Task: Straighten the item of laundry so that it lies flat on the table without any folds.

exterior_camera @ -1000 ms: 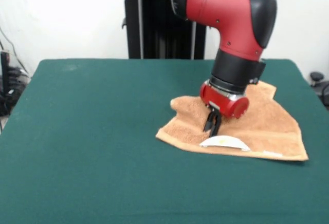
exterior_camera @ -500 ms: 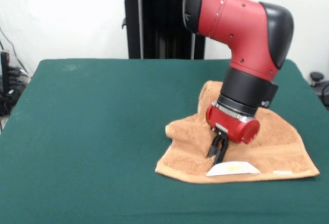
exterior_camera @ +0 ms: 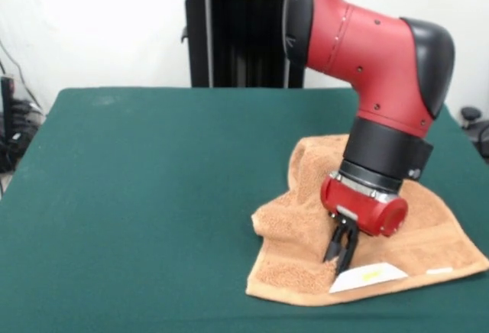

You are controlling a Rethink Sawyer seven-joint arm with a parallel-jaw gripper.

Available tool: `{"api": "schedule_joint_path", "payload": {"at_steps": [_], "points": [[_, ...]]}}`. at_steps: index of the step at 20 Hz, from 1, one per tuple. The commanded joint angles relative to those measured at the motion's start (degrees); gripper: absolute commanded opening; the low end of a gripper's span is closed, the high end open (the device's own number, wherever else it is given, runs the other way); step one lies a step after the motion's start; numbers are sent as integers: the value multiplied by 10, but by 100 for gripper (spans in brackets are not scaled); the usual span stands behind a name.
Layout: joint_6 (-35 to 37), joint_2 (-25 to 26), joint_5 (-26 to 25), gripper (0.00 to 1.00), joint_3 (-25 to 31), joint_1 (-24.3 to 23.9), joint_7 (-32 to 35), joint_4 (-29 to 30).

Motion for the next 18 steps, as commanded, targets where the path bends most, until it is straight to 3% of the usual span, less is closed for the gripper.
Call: {"api": "schedule_joint_path", "payload": {"at_steps": [1, 6, 7, 11, 18], "points": [[24, 13, 27, 0, 80, -8, 60, -70], [58, 6, -1, 0, 93, -13, 40, -68], [79, 2, -7, 100, 95, -14, 33, -67], [136, -2, -12, 100, 103, -20, 22, -73], [159, -48, -26, 100, 164, -55, 14, -25]]}}
